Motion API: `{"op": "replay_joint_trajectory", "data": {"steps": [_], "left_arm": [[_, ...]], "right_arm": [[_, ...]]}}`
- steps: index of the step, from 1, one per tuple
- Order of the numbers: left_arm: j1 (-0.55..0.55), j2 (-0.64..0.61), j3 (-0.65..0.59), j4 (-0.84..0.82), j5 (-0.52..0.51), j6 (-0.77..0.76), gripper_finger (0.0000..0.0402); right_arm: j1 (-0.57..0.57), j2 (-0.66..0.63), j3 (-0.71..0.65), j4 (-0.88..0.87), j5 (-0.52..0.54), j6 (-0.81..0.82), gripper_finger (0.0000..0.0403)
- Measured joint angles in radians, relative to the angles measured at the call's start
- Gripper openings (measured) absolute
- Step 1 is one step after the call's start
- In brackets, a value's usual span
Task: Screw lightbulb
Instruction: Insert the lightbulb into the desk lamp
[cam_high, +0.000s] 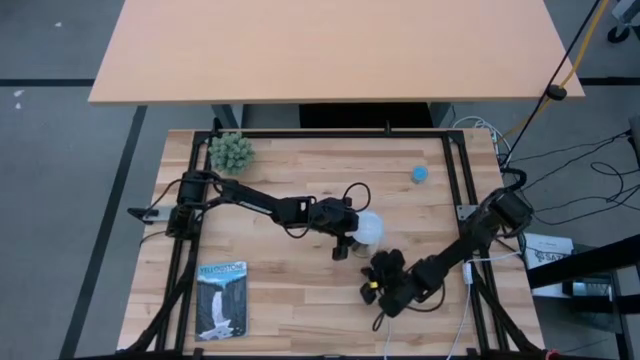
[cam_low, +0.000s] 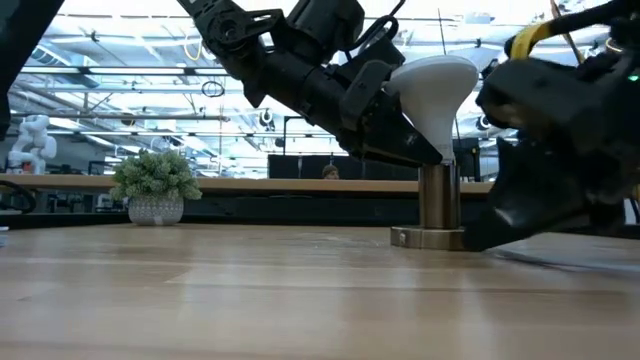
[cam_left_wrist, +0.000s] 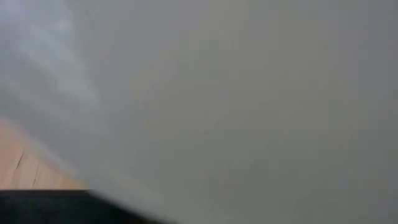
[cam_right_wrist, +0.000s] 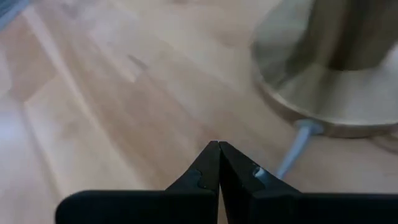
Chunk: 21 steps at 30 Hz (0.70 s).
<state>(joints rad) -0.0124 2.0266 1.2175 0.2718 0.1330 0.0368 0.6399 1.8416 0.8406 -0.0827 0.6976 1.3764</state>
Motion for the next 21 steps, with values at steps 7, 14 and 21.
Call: {"op": "replay_joint_trajectory", "data": {"steps": [7, 14, 21], "left_arm": [[0.002, -0.001, 0.0, -0.005, 0.064, 0.003, 0.0168], [-0.006, -0.001, 0.001, -0.014, 0.131, 0.003, 0.0168], [-0.01, -0.001, 0.001, -0.015, 0.145, -0.005, 0.0168]], "right_arm": [[0.005, -0.029, 0.005, -0.228, -0.051, 0.147, 0.0], [0.009, -0.092, -0.001, -0.489, -0.081, 0.214, 0.0], [0.008, -0.109, -0.002, -0.454, -0.077, 0.171, 0.0]]}}
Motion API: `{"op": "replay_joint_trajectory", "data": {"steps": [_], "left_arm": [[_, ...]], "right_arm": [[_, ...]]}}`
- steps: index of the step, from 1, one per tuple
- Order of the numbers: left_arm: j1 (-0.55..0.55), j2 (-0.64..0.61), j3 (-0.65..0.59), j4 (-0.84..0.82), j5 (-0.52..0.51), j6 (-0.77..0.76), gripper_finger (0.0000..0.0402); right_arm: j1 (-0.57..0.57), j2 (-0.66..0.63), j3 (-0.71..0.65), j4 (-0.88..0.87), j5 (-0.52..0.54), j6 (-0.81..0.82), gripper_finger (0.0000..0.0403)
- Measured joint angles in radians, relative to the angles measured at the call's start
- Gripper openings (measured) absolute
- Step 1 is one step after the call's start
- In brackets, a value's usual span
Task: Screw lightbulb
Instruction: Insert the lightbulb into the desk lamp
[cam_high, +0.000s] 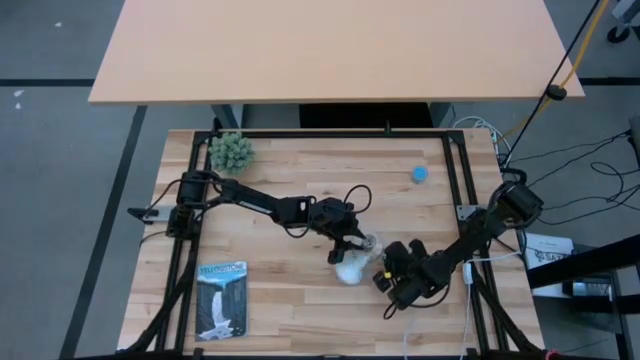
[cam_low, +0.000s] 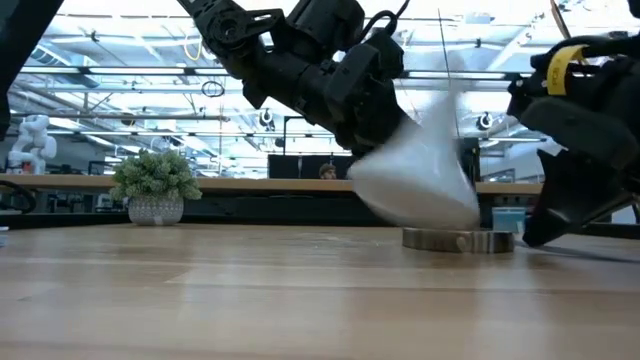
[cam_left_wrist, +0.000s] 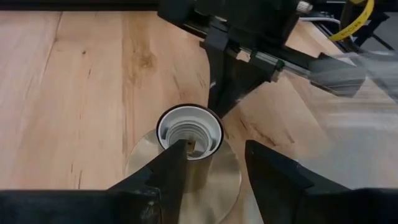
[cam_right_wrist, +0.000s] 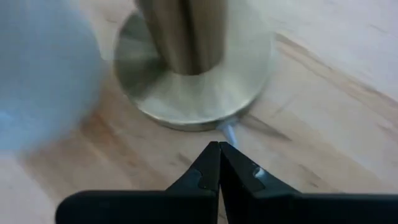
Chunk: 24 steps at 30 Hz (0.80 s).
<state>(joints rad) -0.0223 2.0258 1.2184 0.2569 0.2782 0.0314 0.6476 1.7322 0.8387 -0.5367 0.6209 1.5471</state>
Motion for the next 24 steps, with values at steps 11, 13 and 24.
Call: {"op": "replay_joint_trajectory", "data": {"steps": [11, 13, 24], "left_arm": [[0.013, 0.0, -0.001, 0.005, -0.017, -0.023, 0.0168], [0.023, -0.005, -0.001, 0.002, -0.017, -0.024, 0.0168], [0.117, -0.15, -0.003, -0.116, -0.052, -0.006, 0.0168]], "right_arm": [[-0.007, -0.022, 0.0, -0.007, 0.102, -0.015, 0.0], [-0.003, -0.05, 0.0, -0.035, 0.109, -0.015, 0.0], [0.031, -0.23, 0.001, -0.162, 0.2, -0.004, 0.0]]}}
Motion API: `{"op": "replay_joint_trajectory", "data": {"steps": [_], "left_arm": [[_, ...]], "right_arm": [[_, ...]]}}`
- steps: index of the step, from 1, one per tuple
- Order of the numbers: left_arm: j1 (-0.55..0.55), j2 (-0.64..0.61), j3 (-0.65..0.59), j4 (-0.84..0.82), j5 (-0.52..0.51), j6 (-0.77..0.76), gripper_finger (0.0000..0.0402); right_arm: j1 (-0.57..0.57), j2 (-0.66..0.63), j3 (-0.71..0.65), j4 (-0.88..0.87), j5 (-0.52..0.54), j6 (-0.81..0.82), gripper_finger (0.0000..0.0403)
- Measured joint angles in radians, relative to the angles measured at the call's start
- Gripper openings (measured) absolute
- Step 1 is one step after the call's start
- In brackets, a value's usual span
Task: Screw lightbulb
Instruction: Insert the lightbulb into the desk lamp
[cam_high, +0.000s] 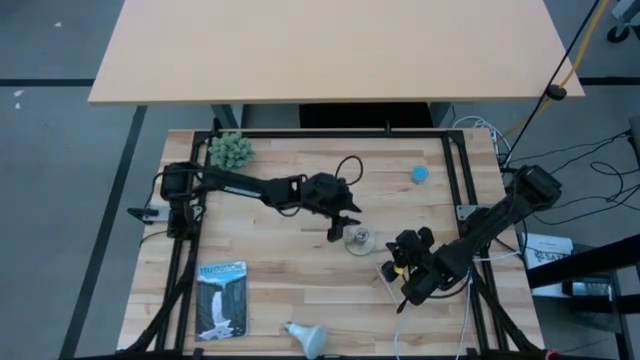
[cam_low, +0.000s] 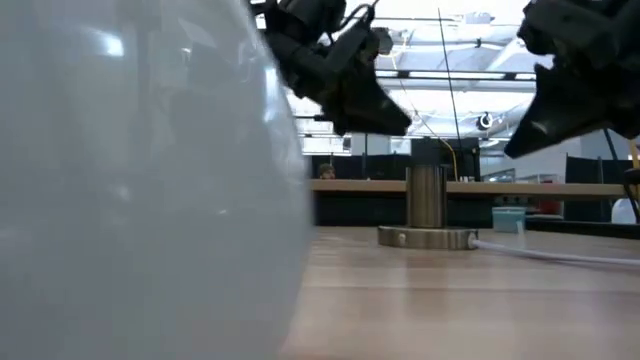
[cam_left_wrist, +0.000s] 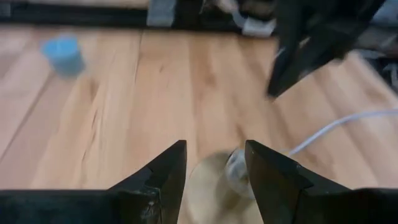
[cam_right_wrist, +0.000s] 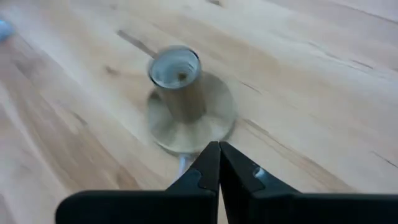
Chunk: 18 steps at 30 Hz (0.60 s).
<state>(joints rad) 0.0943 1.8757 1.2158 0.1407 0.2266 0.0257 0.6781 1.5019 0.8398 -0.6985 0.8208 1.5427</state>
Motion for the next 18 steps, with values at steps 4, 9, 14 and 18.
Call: {"op": "replay_joint_trajectory", "data": {"steps": [4, 9, 14, 18], "left_arm": [[0.013, -0.03, -0.003, -0.114, 0.002, -0.024, 0.0168], [-0.032, -0.15, -0.001, -0.273, 0.03, -0.039, 0.0168], [-0.173, -0.32, 0.001, -0.505, -0.211, -0.016, 0.0168], [-0.298, -0.399, 0.001, -0.693, -0.353, -0.011, 0.0168]], "right_arm": [[-0.002, -0.006, 0.0, 0.06, 0.0, -0.074, 0.0], [0.006, 0.014, 0.0, 0.072, -0.009, -0.093, 0.0], [0.011, 0.02, -0.007, 0.066, -0.01, -0.092, 0.0], [0.011, 0.02, -0.018, 0.069, -0.01, -0.089, 0.0]]}}
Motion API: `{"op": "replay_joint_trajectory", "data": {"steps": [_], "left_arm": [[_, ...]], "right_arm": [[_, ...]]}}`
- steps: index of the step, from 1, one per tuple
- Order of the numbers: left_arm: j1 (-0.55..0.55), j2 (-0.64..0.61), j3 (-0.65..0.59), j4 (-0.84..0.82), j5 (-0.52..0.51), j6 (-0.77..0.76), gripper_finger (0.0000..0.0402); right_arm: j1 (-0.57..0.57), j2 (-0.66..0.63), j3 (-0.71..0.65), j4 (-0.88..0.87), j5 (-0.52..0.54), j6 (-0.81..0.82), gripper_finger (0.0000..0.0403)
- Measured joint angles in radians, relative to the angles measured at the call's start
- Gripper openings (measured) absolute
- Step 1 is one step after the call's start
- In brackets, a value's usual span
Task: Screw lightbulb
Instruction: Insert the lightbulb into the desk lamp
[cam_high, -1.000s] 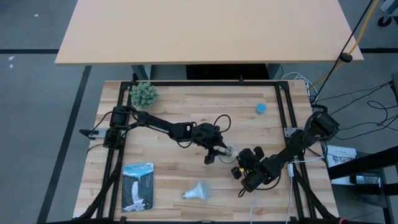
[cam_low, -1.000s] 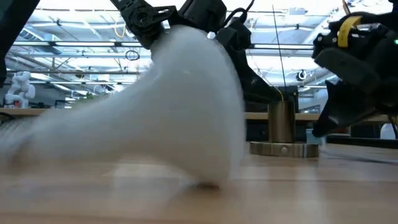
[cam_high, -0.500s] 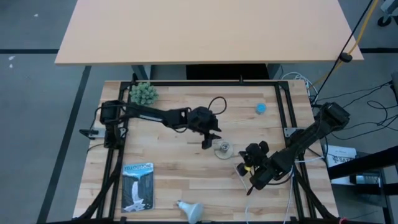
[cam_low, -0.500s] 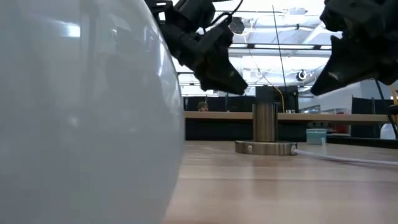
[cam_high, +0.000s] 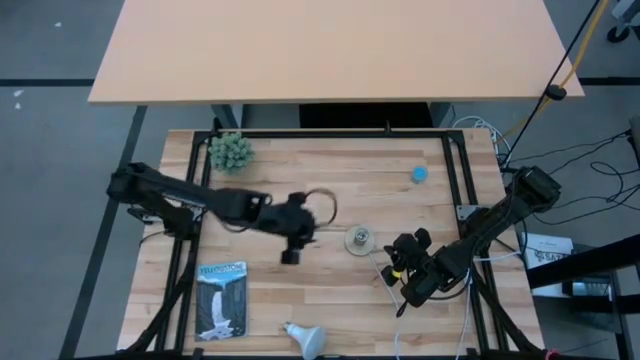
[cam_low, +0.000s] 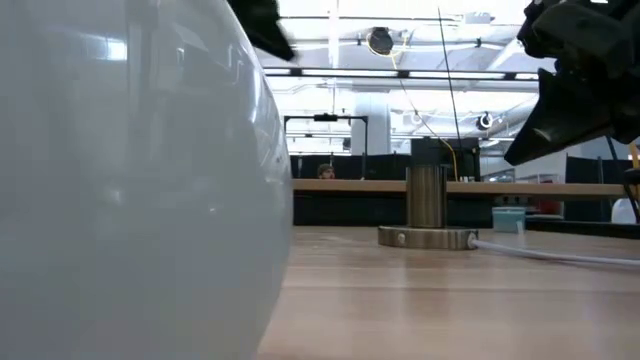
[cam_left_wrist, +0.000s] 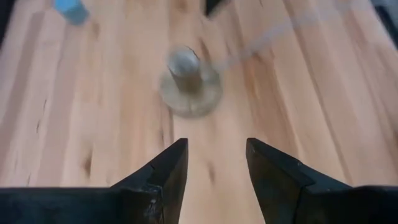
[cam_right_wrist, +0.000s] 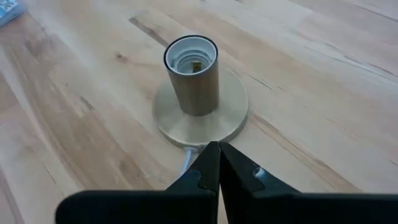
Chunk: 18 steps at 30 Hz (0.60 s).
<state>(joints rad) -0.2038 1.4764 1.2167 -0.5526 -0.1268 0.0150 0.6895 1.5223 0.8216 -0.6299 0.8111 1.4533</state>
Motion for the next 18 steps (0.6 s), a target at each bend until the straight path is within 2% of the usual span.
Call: {"op": "replay_joint_trajectory", "data": {"steps": [6, 14, 18], "left_arm": [[-0.13, 0.017, -0.015, -0.172, -0.016, -0.021, 0.0168], [-0.202, 0.194, -0.045, -0.17, 0.049, -0.156, 0.0168], [-0.236, 0.243, -0.045, -0.129, 0.096, -0.247, 0.0167]], "right_arm": [[0.0, 0.0, -0.003, -0.003, 0.002, -0.017, 0.0], [-0.003, 0.0, -0.003, -0.002, 0.03, -0.029, 0.0], [0.002, 0.0, -0.002, 0.021, 0.024, -0.04, 0.0]]}}
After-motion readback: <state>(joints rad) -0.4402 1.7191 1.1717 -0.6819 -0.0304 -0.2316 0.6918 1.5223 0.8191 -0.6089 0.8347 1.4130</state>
